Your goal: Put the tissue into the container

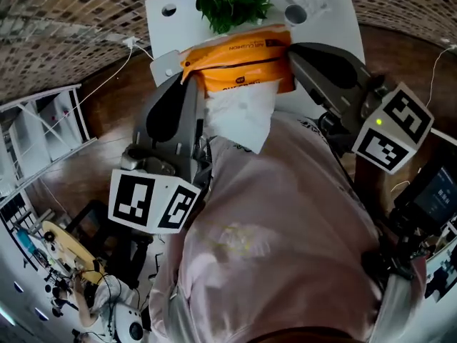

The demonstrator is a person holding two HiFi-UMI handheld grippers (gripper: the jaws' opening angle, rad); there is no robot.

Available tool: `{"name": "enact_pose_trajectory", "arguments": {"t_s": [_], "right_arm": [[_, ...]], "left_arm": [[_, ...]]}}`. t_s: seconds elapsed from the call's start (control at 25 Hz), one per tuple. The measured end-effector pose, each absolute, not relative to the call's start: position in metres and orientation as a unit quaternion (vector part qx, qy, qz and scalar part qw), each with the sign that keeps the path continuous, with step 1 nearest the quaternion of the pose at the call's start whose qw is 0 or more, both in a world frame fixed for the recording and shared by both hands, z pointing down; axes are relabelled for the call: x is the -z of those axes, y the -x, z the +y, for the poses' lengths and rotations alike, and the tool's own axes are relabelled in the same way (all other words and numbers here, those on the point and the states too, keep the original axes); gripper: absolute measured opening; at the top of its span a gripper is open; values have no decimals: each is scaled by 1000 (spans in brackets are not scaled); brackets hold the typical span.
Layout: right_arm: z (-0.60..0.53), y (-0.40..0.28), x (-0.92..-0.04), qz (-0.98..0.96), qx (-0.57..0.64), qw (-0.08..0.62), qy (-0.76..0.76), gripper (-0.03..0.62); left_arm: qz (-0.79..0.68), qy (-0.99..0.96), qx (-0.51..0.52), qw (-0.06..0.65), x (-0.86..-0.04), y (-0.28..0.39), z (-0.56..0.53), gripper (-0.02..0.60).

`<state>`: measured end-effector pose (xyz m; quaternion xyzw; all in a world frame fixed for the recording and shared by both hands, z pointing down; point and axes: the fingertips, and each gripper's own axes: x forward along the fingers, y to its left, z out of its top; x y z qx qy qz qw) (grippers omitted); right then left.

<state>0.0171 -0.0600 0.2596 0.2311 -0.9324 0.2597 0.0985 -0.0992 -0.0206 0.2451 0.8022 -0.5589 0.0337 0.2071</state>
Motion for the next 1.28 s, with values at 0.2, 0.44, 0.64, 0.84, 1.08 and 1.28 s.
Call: {"name": "enact_pose_trajectory", "arguments": {"t_s": [0.2, 0.44, 0.64, 0.84, 1.08, 1.28], "right_arm": [[-70, -22, -395, -888, -339, 169, -262, 6], [-36, -37, -631, -776, -466, 326, -273, 9], [-37, -36, -617, -790, -383, 399, -266, 25], [-29, -42, -572, -832, -374, 337, -232, 69], [-32, -56, -520, -871, -325, 304, -210, 112], [-38, -23, -579, -814, -314, 451, -190, 2]], "left_arm": [[-534, -793, -87, 282, -383, 95, -40, 23], [-508, -701, -295, 405, -612, 78, -20, 32], [-522, -696, -382, 314, -610, 87, -20, 46], [-629, -665, -315, 252, -563, 128, -7, 167], [-615, -657, -258, 351, -558, 155, 31, 5], [-561, -687, -352, 298, -541, 144, 21, 4]]}}
